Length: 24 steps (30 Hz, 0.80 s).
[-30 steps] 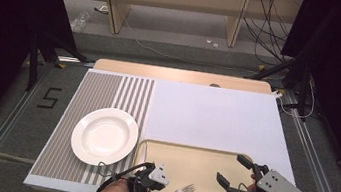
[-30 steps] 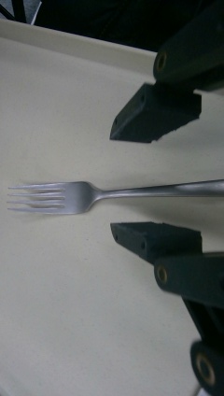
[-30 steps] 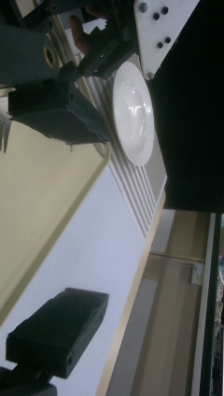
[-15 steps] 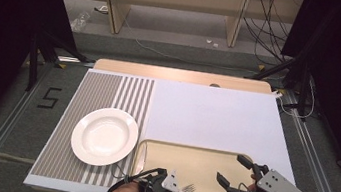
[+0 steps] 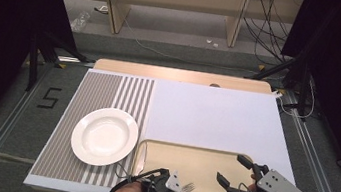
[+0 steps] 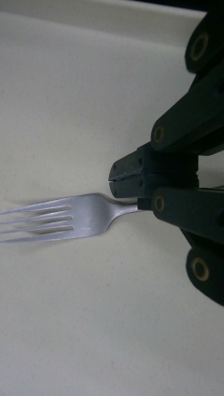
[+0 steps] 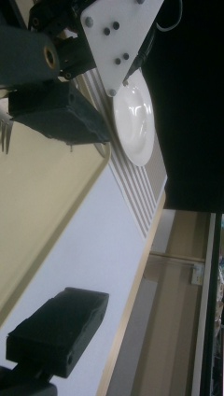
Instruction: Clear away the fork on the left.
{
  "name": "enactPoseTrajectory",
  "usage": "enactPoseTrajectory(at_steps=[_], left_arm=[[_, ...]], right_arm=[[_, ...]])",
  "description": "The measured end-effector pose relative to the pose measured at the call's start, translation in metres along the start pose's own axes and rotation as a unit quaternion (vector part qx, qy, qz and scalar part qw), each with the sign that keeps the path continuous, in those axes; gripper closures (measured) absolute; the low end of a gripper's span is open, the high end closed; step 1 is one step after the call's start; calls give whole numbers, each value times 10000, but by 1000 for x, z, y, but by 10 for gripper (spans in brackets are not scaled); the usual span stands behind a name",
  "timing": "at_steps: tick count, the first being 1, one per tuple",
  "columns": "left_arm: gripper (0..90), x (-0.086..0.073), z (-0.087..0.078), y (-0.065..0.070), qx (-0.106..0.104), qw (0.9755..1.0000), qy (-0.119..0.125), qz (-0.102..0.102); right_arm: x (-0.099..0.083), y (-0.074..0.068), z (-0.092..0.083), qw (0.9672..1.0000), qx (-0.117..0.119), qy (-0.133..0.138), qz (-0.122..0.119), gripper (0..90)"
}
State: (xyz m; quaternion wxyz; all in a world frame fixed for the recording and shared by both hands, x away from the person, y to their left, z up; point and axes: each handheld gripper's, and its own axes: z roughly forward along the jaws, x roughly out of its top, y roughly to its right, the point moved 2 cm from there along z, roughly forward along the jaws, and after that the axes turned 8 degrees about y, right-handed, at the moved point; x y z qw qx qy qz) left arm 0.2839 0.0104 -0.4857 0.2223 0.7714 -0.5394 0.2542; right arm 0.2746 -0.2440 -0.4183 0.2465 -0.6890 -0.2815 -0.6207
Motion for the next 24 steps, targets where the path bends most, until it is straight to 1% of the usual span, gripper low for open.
enactPoseTrajectory(at_steps=[1,2,3,4,5,8,9,14,16,24], left_arm=[[892,0,-1,-2,61,10000,-6,-27],[892,0,-1,-2,61,10000,-6,-27],[893,-1,-1,-5,149,9999,-30,-40],[893,-1,-1,-5,149,9999,-30,-40],[893,-1,-3,-8,246,9996,-47,-87],[894,-2,-4,-11,282,9995,-60,-110],[894,-3,-5,-14,358,9992,-69,-150],[894,-5,-8,-19,445,9988,-93,-200],[894,-7,-9,-24,497,9983,-103,-281],[894,-11,-14,-31,641,9971,-139,-390]], right_arm=[[0,0,0,10000,2,-1,-4,198],[0,0,0,10000,2,-1,-4,198],[0,0,0,10000,2,-9,-14,198],[0,0,0,10000,2,-9,-14,198],[0,0,0,10000,1,-4,-20,198],[0,0,0,10000,-3,4,-12,198],[0,0,0,10000,-1,0,-14,198],[0,0,0,10000,9,-13,-27,198],[0,0,0,10000,12,-15,-30,199],[0,-1,0,10000,19,-21,-21,198]])
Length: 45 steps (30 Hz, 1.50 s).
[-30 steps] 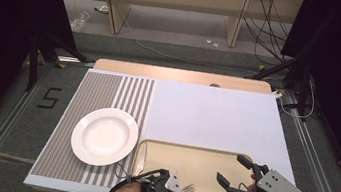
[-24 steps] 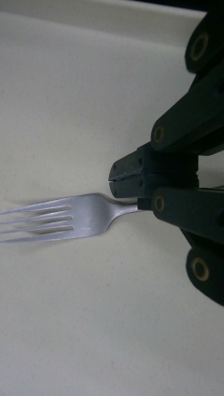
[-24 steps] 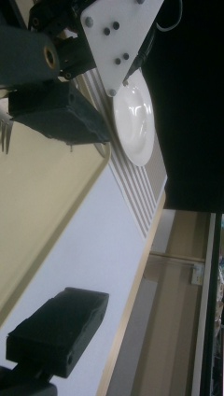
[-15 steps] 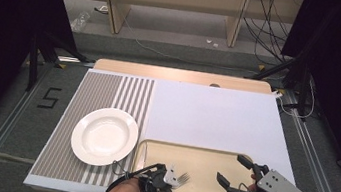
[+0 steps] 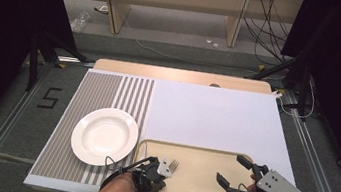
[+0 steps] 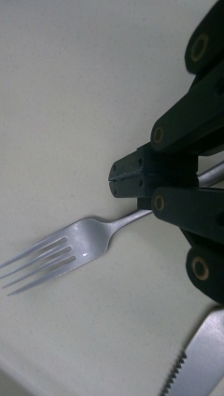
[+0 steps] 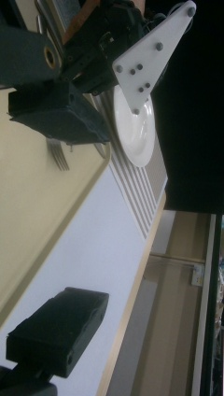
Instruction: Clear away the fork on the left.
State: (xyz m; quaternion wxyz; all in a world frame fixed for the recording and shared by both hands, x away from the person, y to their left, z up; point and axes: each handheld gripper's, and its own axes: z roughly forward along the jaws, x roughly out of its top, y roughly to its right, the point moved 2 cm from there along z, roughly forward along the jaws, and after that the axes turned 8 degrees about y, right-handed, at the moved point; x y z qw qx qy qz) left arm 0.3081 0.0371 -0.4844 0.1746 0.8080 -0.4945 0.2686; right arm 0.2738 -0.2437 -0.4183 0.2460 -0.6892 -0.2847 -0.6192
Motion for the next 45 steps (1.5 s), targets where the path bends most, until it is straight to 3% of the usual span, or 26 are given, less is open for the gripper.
enactPoseTrajectory(at_steps=[7,37,41,42,45], left_arm=[[894,-5,-5,-13,211,9996,-56,-184],[893,-14,-13,-30,445,9981,-161,-403],[838,-12,-17,-31,391,9983,-48,-428],[804,-11,-21,-32,336,9982,117,-475],[728,-10,-25,-34,326,9977,224,-550]], right_arm=[[0,0,0,10000,6,-1,-7,198],[0,-1,0,10000,42,13,-2,198],[0,-1,0,10000,36,14,-2,198],[1,-1,0,10000,35,16,-3,198],[0,-1,0,10000,37,18,1,198]])
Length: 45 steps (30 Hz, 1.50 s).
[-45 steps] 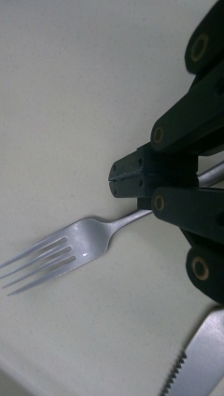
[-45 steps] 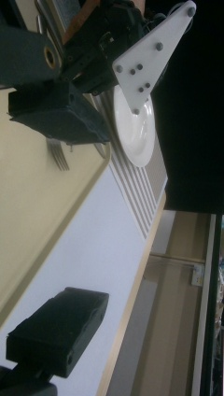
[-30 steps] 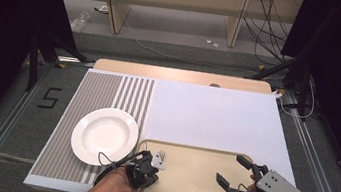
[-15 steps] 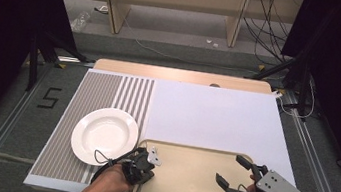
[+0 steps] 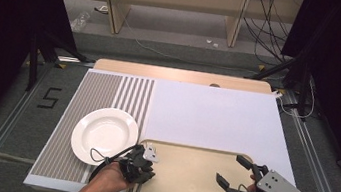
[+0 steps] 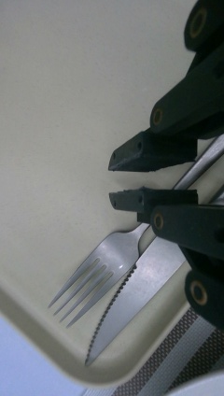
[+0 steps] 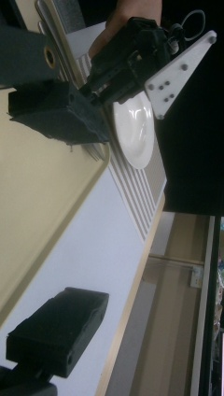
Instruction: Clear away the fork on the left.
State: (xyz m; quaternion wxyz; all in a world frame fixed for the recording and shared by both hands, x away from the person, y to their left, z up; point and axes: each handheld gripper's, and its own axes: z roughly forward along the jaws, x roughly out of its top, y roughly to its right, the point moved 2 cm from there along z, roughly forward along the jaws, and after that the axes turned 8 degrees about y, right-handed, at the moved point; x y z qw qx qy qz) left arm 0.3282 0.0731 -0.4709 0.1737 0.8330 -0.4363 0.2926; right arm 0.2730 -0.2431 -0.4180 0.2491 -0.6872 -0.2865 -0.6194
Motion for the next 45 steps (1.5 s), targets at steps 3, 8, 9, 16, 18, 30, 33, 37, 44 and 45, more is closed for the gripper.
enactPoseTrajectory(at_steps=[3,8,9,16,18,30,33,37,44,45], left_arm=[[567,2,-6,-2,-22,9995,241,-191],[418,7,-18,-4,17,9969,638,-452],[373,7,-21,-6,46,9950,830,-561],[268,7,-38,-16,-26,9876,1353,-792],[251,6,-40,-17,-51,9865,1400,-843],[199,-2,-55,-27,120,9781,1752,-1120],[194,-5,-59,-31,178,9760,1829,-1168],[190,-9,-65,-35,280,9723,1944,-1268],[182,-16,-71,-41,384,9648,2126,-1500],[182,-16,-71,-41,384,9648,2126,-1500]], right_arm=[[0,0,0,10000,5,-2,4,198],[0,0,0,10000,7,-3,5,198],[0,0,0,10000,8,-3,5,198],[0,0,0,10000,10,0,15,198],[0,-1,0,10000,19,-4,15,197],[-1,0,0,10000,19,4,42,198],[-1,0,0,10000,19,7,37,198],[-2,0,0,10000,8,-17,57,198],[-2,1,0,10000,5,-27,60,197],[-2,1,0,10000,8,-28,55,198]])
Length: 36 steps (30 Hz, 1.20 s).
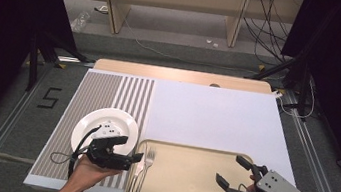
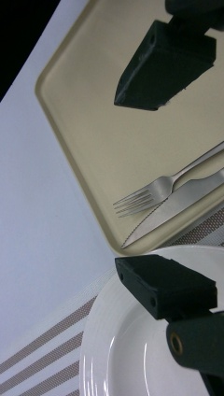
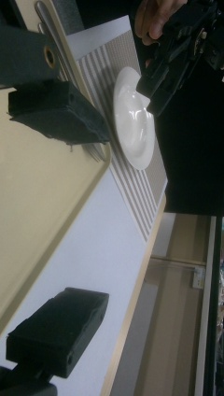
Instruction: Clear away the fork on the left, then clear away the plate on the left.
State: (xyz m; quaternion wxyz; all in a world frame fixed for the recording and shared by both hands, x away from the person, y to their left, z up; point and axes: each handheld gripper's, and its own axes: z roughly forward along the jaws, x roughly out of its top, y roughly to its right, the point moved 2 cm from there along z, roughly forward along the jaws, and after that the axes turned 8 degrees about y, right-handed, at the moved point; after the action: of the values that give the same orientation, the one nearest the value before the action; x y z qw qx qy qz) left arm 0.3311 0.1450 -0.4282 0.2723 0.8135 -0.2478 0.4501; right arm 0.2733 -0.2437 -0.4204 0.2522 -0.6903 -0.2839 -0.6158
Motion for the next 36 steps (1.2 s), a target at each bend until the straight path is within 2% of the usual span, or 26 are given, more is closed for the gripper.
enactPoseTrajectory(at_steps=[1,5,15,24,26,27,33,36], left_arm=[[180,-1,-1,-2,17,10000,8,-72],[174,-3,-3,-4,31,10000,-10,-72],[150,-4,-8,-8,79,9999,41,-104],[150,-6,-19,-20,324,9990,170,-263],[150,-6,-20,-22,395,9985,165,-351],[150,-7,-21,-24,451,9977,122,-495],[150,-10,-26,-28,554,9965,85,-627],[150,-12,-29,-33,669,9949,126,-745]], right_arm=[[0,0,0,10000,-5,15,-8,197],[0,0,-1,10000,-5,21,47,197],[0,-1,-1,10000,-12,15,4,198],[0,0,-1,10000,-9,13,-15,197],[0,0,-1,10000,-8,23,27,198],[0,0,-1,10000,-10,21,0,197],[0,-2,0,10000,2,-19,-58,197],[0,-2,1,10000,-3,-14,-53,197]])
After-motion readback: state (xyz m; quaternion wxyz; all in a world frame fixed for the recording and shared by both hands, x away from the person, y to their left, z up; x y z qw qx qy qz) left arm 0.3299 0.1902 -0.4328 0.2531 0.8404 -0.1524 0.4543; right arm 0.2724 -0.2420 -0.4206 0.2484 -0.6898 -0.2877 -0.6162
